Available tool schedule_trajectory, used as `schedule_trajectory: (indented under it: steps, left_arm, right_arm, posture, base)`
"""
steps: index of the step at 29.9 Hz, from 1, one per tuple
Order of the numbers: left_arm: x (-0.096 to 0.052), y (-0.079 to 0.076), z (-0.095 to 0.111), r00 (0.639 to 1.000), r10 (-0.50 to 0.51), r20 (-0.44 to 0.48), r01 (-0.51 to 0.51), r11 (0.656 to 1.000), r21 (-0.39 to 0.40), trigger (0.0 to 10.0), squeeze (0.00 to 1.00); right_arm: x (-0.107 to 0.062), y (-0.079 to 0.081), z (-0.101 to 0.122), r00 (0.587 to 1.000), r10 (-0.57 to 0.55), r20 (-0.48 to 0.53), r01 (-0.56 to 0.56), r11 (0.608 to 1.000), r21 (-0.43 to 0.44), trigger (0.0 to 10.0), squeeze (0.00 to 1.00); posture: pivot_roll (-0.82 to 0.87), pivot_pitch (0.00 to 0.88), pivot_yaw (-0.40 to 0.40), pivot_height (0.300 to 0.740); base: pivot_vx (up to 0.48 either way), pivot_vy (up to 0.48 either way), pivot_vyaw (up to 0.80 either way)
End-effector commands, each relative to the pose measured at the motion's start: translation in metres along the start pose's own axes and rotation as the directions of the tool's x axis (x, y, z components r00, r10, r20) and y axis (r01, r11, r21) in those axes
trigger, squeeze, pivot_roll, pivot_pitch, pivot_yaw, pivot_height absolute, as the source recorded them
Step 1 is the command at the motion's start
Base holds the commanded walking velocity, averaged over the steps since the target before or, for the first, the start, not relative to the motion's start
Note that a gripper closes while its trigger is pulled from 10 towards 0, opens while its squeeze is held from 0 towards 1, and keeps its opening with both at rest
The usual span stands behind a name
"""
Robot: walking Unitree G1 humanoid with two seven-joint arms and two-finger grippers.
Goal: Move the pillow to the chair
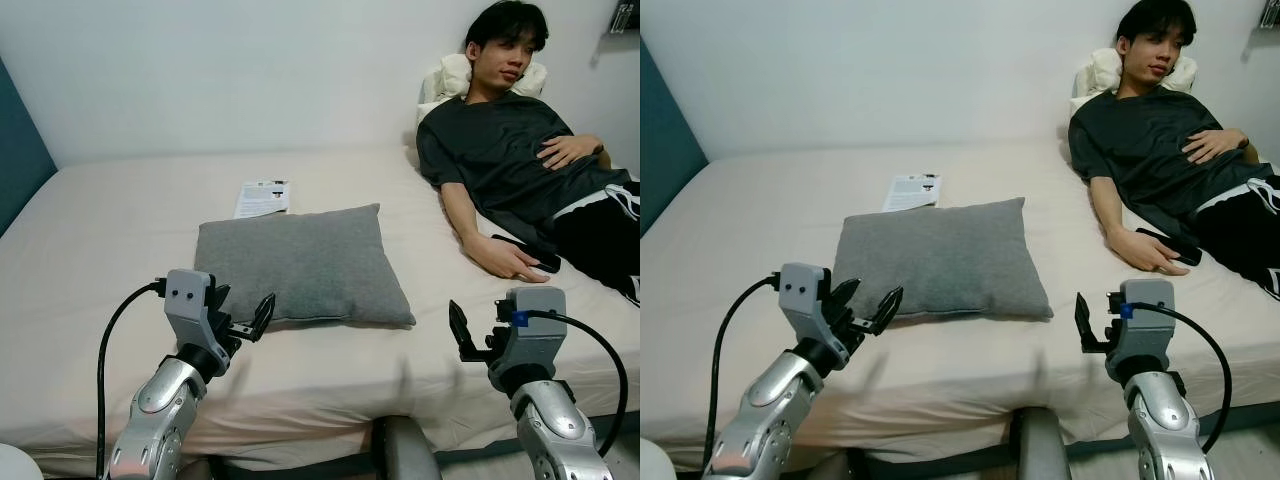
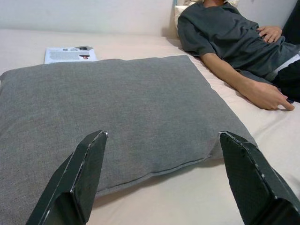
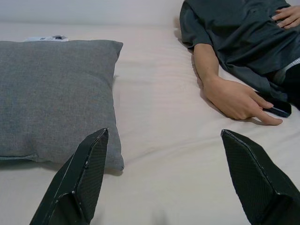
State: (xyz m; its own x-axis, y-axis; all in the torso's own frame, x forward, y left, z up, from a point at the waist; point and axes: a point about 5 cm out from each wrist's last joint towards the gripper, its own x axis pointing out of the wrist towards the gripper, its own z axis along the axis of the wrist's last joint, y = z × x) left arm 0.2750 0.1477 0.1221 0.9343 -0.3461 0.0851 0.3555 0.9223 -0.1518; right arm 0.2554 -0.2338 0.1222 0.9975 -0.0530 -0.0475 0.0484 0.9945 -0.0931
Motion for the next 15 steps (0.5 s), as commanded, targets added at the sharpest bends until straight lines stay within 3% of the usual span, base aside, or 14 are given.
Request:
schedule_trajectory:
  steps: [1,15]
  left_arm:
    - [-0.0016,0.0033,-0.0001,1.000,0.013,-0.006,-0.013,1.000,0.017,10.0,0.00]
    - [0.0002,0.0041,0.0037,1.000,0.015,-0.004,-0.015,0.999,0.028,10.0,0.00]
  right_arm:
    - [-0.0015,-0.0005,0.0007,1.000,-0.005,0.011,0.004,1.000,0.017,10.0,0.00]
    - [0.0001,-0.0002,0.0047,1.000,-0.004,0.014,0.004,1.000,0.020,10.0,0.00]
  posture:
    - [-0.11,0.005,0.007,0.376]
    - [-0.11,0.050,0.016,0.376]
  base:
    - [0.000,0.000,0.00]
    - [0.000,0.000,0.00]
